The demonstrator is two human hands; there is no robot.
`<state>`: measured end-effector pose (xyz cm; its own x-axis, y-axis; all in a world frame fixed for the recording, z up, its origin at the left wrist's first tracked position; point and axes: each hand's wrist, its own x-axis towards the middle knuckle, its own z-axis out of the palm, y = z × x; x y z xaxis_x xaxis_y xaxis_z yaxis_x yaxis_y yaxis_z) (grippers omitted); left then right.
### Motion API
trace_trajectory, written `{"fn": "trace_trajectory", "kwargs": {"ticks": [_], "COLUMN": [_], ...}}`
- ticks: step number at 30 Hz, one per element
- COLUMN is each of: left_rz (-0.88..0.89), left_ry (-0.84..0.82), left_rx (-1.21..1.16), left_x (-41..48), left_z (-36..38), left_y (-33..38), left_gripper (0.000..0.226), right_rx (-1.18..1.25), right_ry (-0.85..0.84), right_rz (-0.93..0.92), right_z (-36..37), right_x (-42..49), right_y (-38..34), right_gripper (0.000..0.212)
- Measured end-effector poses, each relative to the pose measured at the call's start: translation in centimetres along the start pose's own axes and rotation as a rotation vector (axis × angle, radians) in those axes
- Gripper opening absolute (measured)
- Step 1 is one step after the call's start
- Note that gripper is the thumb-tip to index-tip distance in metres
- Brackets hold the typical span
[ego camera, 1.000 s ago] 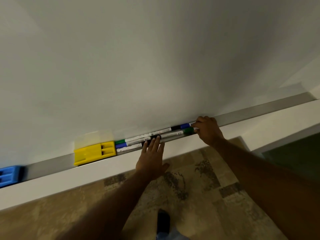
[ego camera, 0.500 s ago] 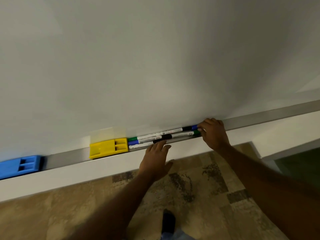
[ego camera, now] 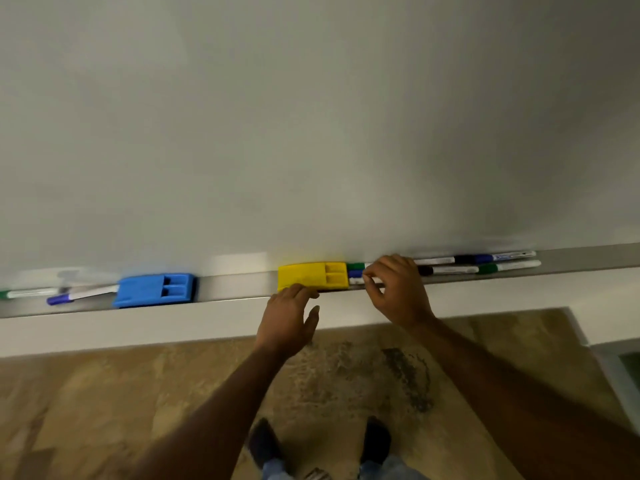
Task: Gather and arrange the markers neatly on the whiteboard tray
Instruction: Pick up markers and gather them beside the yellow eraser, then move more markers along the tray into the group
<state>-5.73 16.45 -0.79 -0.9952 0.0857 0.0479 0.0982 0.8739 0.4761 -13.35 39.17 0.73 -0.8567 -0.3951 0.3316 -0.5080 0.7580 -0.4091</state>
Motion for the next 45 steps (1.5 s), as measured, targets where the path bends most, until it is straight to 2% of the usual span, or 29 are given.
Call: {"fn": "trace_trajectory", "kwargs": {"ticks": [8, 16, 21, 23, 25, 29, 31, 40, 43, 45], "left_rz": [-0.080, -0.259, -0.410, -0.433, -0.436, -0.389, -0.349, -0.154, -0.001, 0.144], "left_ry": [0.072, 0.190, 0.360, 0.329, 0.229, 0.033, -0.013, 0.046, 0.093, 0.092], "left_rx": [-0.021, -0.020, 0.074, 0.126, 0.167, 0.283, 0.329, 0.352, 0.372, 0.369], "left_x": [-3.3, -6.9, -8.6, -8.8, -8.9, -8.9, -8.8, -9.1, -9.6, -9.9], "left_z": [-5.7, -10.9, -15.6, -17.4, -19.0, -20.9, -21.2, -21.7, -22.3, -22.6], "left_y": [-8.2, -17.0, -25.3, -28.4, -31.1, -34.7, -35.6, -37.4, -36.9, -35.7], "left_gripper": [0.023, 0.019, 0.015, 0.022, 0.030, 0.031, 0.036, 0.033, 0.028, 0.026], "right_rx": [0.059, 0.077, 0.094, 0.092, 0.092, 0.092, 0.083, 0.088, 0.158, 0.196], "right_ry": [-0.091, -0.147, -0.201, -0.209, -0.203, -0.206, -0.218, -0.240, -0.197, -0.221], "right_rz": [-0.037, -0.129, -0.205, -0.223, -0.233, -0.243, -0.243, -0.256, -0.295, -0.343], "right_z": [5.7, 10.7, 13.5, 14.2, 14.7, 15.6, 16.0, 17.1, 17.3, 17.5], "right_x": [2.3, 6.4, 8.5, 9.0, 9.5, 9.9, 10.0, 10.7, 11.6, 12.4], "right_y": [-11.1, -20.6, -25.7, -26.9, -27.9, -29.3, -29.4, -30.6, -32.8, -34.8], "right_gripper": [0.006, 0.006, 0.005, 0.004, 0.005, 0.005, 0.005, 0.005, 0.005, 0.014]}}
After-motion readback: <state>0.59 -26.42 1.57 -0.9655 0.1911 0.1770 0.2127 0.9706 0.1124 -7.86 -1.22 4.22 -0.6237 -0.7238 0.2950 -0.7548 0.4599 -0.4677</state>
